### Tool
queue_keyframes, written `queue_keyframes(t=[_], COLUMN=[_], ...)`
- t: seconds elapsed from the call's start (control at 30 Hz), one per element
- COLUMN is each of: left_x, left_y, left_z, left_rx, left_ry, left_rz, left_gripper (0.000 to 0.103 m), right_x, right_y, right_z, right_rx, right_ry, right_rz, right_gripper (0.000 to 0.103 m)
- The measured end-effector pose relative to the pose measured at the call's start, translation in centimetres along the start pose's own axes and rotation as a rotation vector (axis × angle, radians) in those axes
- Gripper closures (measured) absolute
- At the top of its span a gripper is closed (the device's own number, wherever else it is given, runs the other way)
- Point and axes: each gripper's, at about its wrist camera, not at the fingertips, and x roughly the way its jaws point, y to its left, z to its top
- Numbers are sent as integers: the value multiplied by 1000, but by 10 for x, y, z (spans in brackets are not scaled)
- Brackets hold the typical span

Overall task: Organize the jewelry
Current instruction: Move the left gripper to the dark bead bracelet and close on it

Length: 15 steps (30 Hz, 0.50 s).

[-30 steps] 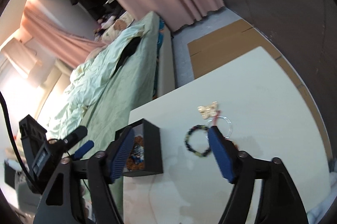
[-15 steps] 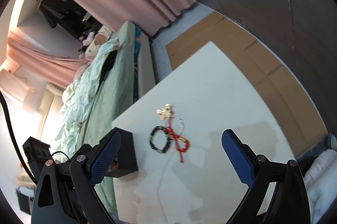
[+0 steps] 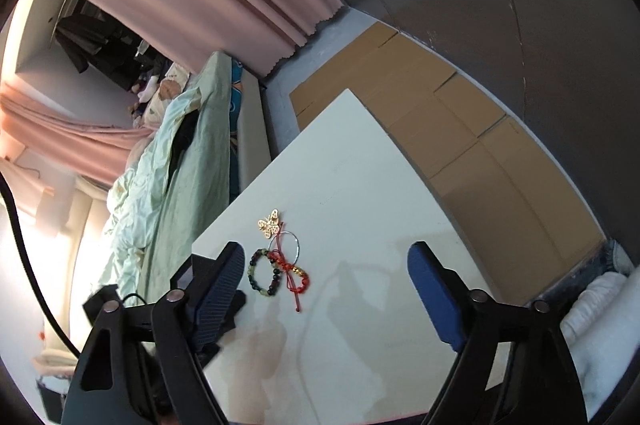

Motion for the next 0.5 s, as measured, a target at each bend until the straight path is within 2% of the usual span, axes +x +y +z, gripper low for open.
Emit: queue_keyframes(t=[0.17, 0.23, 0.5], left_x=[18, 25, 48], left_y=[-7, -10, -14], left_z=[-2, -2, -2], left_rx=[84, 114, 164], left_ry=[36, 47, 89], left_rz=[53, 69, 111], left_gripper=[59, 66, 71], right_x=[-1, -3, 2], right_y=[-8, -10, -17], right_z=[3, 4, 6], right_rx=[29, 32, 46], right_ry=[-2, -5, 6], right_rz=[10, 15, 9], right_gripper=[18, 18, 18])
